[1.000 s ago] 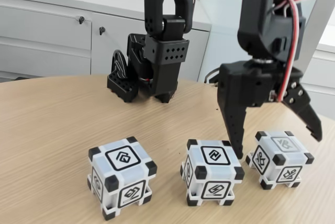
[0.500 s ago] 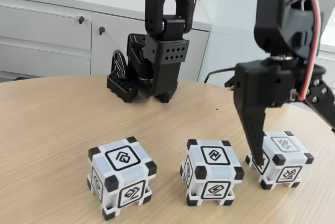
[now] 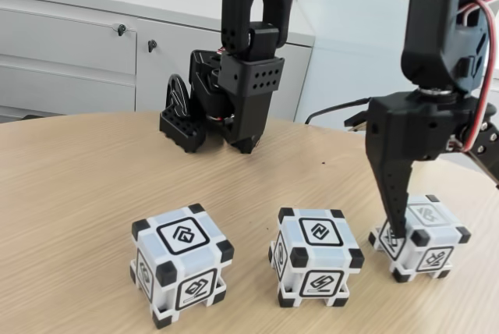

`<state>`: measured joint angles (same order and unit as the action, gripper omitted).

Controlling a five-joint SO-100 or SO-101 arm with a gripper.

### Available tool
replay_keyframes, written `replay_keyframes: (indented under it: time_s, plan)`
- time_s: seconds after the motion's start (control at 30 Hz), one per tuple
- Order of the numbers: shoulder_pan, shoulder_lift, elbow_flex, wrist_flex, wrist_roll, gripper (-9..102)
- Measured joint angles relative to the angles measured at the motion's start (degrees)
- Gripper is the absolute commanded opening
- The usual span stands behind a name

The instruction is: Stack cubes from left to right.

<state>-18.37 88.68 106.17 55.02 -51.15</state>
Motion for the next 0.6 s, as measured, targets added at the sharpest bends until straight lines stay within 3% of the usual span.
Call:
replay_keyframes:
  time_s: [0.3, 0.6]
  plan:
    - [-1.85, 0.0, 0.0, 0.0, 6.15, 42]
    - [-1.14, -1.05, 0.18, 0.0, 3.87, 42]
